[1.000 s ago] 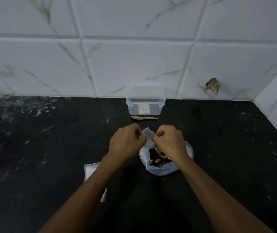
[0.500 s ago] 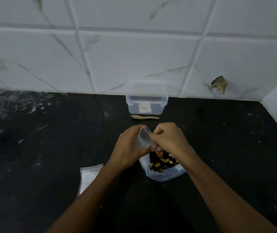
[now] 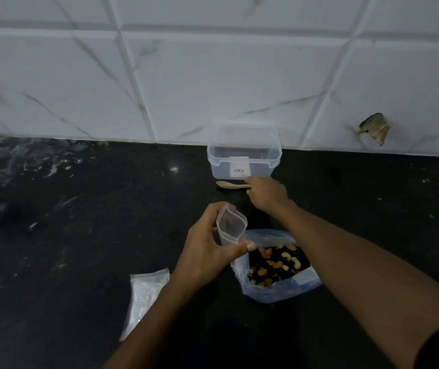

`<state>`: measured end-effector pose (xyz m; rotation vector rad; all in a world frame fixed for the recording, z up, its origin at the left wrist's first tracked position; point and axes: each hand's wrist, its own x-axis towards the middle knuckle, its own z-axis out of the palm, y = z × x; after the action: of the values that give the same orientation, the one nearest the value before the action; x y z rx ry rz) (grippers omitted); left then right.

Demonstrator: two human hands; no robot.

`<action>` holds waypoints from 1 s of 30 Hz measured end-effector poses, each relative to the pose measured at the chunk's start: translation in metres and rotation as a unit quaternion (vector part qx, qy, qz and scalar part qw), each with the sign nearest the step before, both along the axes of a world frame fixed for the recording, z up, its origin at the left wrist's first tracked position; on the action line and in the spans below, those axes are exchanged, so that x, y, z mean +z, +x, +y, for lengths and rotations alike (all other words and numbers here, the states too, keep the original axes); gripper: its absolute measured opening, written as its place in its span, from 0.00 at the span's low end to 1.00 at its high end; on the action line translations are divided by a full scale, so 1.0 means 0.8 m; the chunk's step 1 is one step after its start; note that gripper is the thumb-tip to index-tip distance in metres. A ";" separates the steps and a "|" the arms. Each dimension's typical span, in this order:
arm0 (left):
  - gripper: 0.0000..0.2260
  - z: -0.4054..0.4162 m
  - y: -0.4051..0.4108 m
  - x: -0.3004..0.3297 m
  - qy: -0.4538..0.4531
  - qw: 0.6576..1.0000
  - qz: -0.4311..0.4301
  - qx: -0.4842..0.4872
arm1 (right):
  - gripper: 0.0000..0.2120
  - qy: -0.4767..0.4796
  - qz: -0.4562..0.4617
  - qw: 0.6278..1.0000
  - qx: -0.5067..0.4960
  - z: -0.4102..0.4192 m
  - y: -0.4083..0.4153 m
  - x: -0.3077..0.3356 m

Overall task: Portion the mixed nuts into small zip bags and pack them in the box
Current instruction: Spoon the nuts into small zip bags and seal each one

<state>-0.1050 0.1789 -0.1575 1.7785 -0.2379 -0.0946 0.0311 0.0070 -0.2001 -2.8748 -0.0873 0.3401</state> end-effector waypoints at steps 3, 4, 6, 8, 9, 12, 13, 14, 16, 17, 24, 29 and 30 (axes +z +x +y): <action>0.28 0.003 -0.001 -0.003 0.009 1.000 0.010 -0.006 | 0.08 -0.060 -0.005 0.998 0.025 0.001 0.008 -0.020; 0.29 0.004 -0.002 -0.004 0.013 1.000 0.013 -0.008 | 0.08 -0.076 -0.011 0.997 0.028 0.001 0.008 -0.024; 0.28 0.007 -0.002 -0.005 0.017 1.000 0.020 -0.011 | 0.07 -0.097 -0.041 0.994 0.038 0.001 0.008 -0.030; 0.27 0.010 -0.001 -0.006 0.020 1.000 0.021 -0.010 | 0.06 -0.120 -0.067 0.989 0.050 0.002 0.005 -0.029; 0.28 0.010 -0.001 -0.006 0.020 1.000 0.020 -0.009 | 0.05 -0.126 -0.075 0.988 0.056 0.002 0.004 -0.028; 0.28 0.009 -0.003 -0.003 0.015 1.000 0.020 -0.010 | 0.04 -0.099 -0.118 0.987 0.050 -0.005 -0.007 -0.020; 0.28 0.008 -0.004 -0.002 0.014 1.000 0.018 -0.008 | 0.04 -0.078 -0.135 0.987 0.045 -0.009 -0.012 -0.014; 0.27 0.007 -0.005 -0.002 0.012 1.000 0.015 -0.007 | 0.04 -0.060 -0.145 0.987 0.039 -0.014 -0.019 -0.005; 0.27 0.006 -0.008 -0.001 0.014 1.000 0.008 -0.006 | 0.03 -0.003 -0.144 0.990 0.014 -0.026 -0.036 0.015; 0.27 0.006 -0.010 -0.001 0.018 1.000 0.004 -0.009 | 0.03 0.040 -0.127 0.991 -0.013 -0.033 -0.048 0.027; 0.28 0.004 -0.032 -0.011 0.048 0.997 0.007 -0.053 | 0.04 0.155 -0.103 0.980 -0.077 -0.086 -0.161 0.090; 0.31 0.004 -0.046 -0.034 0.079 0.995 0.007 -0.060 | 0.07 0.055 -0.101 0.992 -0.061 -0.103 -0.213 0.087; 0.31 0.003 -0.048 -0.036 0.078 0.995 0.009 -0.063 | 0.07 0.019 -0.109 0.993 -0.048 -0.105 -0.220 0.085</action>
<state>-0.1435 0.1809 -0.1865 1.9163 -0.3376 -0.2243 -0.1445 -0.0773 -0.1318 -2.8554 0.0072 0.0064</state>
